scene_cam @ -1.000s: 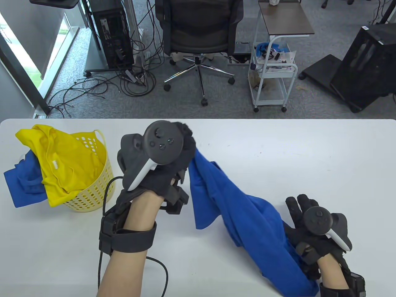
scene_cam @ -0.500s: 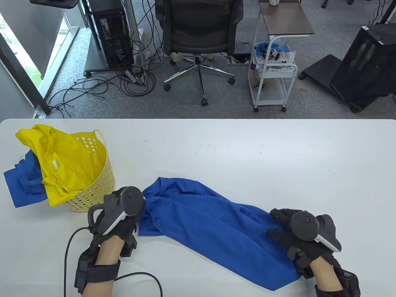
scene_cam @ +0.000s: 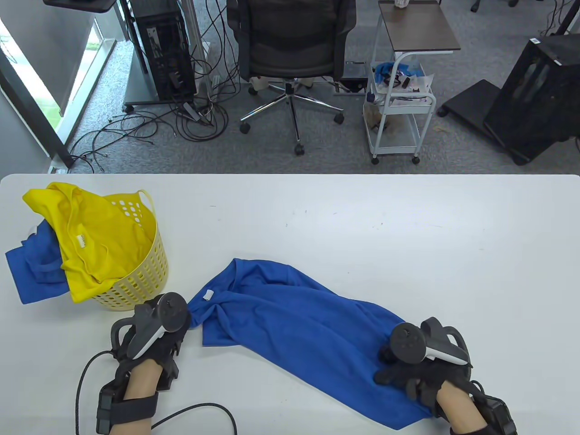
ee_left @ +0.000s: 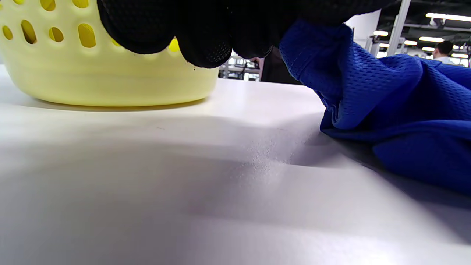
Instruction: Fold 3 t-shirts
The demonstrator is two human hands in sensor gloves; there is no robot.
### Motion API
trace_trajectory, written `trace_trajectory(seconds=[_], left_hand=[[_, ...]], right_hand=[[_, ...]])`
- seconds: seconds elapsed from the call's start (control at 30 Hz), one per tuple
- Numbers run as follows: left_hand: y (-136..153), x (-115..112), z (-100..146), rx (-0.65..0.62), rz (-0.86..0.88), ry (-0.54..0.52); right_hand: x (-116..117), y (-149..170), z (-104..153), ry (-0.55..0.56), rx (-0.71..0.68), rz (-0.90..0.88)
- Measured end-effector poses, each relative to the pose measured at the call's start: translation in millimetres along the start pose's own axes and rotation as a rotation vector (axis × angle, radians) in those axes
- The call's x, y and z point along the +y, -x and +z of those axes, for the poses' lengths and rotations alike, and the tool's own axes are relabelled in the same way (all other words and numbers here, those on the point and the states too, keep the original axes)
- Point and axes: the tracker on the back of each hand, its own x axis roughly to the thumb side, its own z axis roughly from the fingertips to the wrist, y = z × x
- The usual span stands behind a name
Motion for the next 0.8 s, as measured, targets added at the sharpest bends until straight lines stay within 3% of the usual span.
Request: trace_trajectory(seconds=[0.13,0.3,0.43,0.6,0.7,0.8], left_hand=[[7,1,0,0.009,0.012,-0.008],[18,7,2,0.037,0.073,-0.034],[25,11,5,0.038,0.127,-0.039],[12,0,2,-0.063,0.179,0.088],[2,-6,1,-0.099,0.115,0.112],[1,-5,2,-0.123,0.131,0.082]], right_hand=[[1,-14,1,-0.001,0.022,0.184],[-1,-20,-1,0.035,0.046,0.257],[-7,1,-4,0.073,0.166,0.305],[-23,34,-27,0.068,0.334,0.318],[-30,48,-44,0.105,0.413,0.306],[-33,54,-50,0.118,0.439,0.290]])
